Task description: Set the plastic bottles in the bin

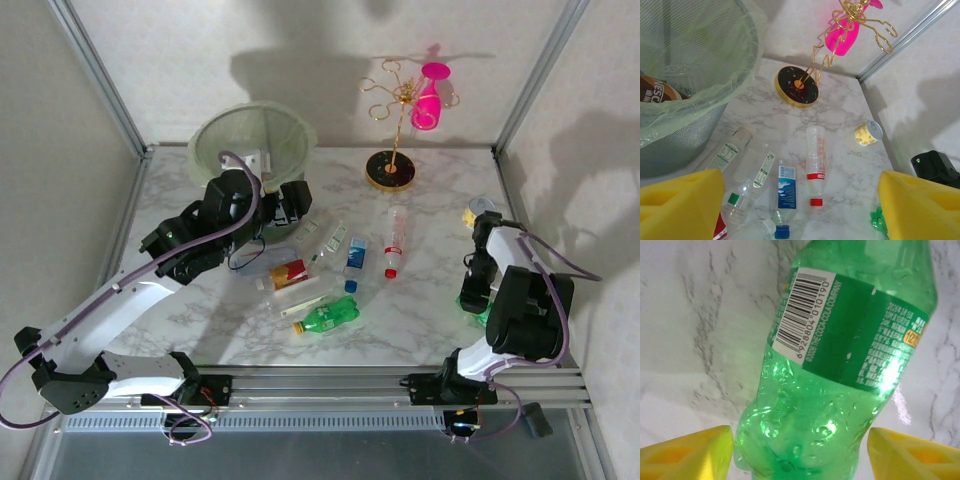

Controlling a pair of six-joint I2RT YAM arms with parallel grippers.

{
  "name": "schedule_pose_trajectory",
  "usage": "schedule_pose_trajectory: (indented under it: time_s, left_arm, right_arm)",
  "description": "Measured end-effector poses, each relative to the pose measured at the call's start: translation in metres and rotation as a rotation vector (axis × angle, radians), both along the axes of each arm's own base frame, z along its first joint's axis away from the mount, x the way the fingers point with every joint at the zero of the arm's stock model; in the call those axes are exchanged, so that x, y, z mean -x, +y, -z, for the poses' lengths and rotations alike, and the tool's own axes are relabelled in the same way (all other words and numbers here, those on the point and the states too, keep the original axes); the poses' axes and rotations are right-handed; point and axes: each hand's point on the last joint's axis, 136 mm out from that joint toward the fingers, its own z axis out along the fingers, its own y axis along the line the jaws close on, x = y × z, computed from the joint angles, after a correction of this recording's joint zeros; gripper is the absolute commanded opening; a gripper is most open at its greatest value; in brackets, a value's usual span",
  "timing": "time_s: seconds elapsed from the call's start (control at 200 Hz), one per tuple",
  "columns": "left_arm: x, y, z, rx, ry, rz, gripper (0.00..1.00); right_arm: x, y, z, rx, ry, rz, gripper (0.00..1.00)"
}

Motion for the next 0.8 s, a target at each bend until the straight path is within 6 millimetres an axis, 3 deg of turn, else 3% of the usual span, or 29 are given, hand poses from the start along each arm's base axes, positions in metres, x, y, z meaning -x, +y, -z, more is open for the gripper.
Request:
schedule_pose_trajectory:
  time_s: [0.21,0.375,0.801]
  left_arm:
    - [0.001,0.002,-0.005,0.007,-0.012,-0.002,0.8]
    - [0.003,0.005,-0.008,0.012,-0.019,-0.003,0.8]
    - [0.0,0.009,-0.008,0.01,-0.02,-0.019,0.79]
  right_arm:
    - [0.002,0.01,-0.001,0.007,0.015,-0.051,0.69]
    - [0.004,0.009,0.002,0.01,0.033,-0.075,0.75]
    - [-0.004,0.005,0.024,0.0,0.064,-0.127,0.68]
